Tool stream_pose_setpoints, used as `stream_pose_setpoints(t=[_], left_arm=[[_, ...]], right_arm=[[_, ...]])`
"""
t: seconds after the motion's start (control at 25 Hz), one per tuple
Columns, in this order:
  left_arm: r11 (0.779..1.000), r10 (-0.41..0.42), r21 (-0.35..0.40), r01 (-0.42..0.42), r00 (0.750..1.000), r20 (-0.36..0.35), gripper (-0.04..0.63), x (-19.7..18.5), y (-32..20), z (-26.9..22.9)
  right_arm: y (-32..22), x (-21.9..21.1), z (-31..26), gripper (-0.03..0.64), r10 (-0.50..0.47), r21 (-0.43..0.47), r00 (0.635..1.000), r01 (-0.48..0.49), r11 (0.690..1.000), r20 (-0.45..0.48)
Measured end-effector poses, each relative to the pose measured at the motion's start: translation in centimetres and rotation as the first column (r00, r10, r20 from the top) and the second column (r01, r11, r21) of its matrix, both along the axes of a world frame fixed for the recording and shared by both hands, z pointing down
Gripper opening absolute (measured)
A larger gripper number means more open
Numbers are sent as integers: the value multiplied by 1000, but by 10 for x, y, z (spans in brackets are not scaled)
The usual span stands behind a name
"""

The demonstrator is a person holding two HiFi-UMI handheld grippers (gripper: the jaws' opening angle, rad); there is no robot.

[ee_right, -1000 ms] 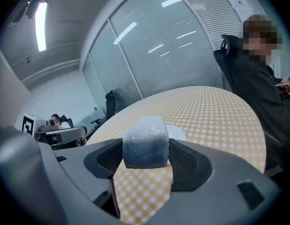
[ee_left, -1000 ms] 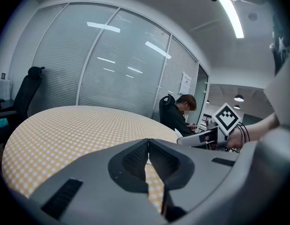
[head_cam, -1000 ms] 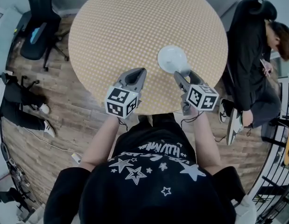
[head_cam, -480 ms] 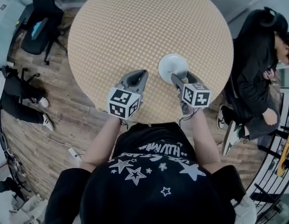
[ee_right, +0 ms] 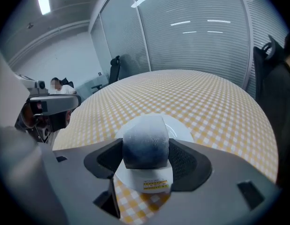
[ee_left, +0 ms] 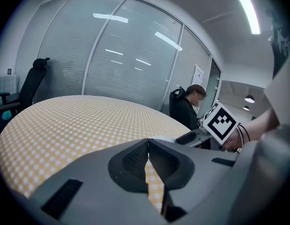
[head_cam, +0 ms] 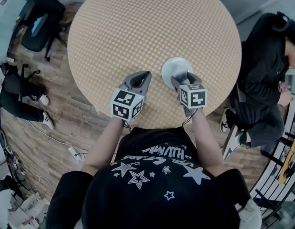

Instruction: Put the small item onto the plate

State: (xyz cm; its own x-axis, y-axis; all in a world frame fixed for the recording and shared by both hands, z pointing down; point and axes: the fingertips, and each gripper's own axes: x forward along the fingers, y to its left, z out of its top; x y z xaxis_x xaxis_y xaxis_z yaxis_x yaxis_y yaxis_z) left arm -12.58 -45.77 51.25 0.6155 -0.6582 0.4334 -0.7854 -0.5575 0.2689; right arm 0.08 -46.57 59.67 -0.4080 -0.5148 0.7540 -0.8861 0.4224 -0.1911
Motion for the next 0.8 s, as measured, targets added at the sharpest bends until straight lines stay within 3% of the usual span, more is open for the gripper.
stream_pose_setpoints(t=[0.28, 0.8], left_arm=[[1000, 1, -22, -1, 1000, 6, 9, 0, -5, 6], [1000, -6, -13, 6, 1000, 8, 8, -10, 2, 9]], right_arm=[[-12, -4, 10, 307, -72, -14, 989, 71, 997, -131], [-13, -8, 16, 307, -78, -2, 990, 78, 997, -118]])
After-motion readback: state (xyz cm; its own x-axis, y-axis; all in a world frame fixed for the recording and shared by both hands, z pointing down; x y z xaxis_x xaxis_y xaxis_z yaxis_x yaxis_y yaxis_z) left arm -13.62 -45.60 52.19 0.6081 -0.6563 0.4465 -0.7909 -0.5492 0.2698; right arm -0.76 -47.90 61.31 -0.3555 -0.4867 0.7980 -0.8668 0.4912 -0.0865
